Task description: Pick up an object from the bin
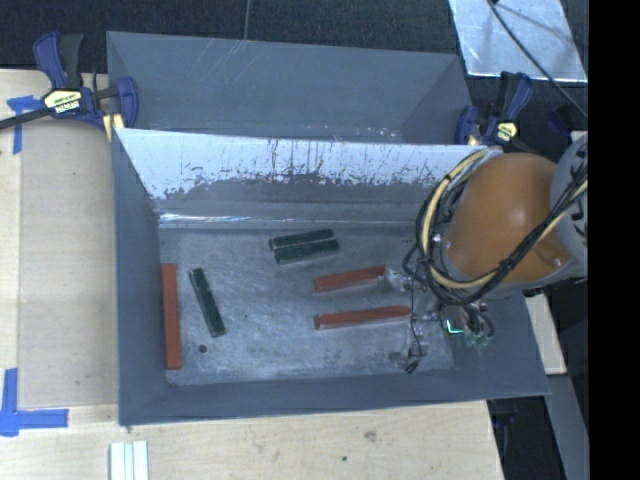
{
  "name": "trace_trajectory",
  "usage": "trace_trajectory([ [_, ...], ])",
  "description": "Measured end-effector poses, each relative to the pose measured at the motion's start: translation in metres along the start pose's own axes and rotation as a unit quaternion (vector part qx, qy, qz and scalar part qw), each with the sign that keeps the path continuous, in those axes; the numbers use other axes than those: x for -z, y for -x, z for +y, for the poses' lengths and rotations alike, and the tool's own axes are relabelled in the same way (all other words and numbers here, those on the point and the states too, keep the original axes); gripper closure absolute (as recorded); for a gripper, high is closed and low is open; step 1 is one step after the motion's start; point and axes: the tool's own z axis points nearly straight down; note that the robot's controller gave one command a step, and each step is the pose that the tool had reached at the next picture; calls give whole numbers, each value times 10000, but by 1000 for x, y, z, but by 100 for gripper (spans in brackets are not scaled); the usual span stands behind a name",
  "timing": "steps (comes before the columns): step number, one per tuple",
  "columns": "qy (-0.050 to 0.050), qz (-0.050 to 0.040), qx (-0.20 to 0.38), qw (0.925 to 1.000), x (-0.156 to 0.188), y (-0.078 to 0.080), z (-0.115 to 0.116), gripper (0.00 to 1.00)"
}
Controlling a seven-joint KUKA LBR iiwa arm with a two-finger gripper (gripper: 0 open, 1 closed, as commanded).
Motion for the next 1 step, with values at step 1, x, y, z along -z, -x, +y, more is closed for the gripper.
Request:
trace_trajectory([
  [1,-6,-37,1104,9939,-71,33,41,0],
])
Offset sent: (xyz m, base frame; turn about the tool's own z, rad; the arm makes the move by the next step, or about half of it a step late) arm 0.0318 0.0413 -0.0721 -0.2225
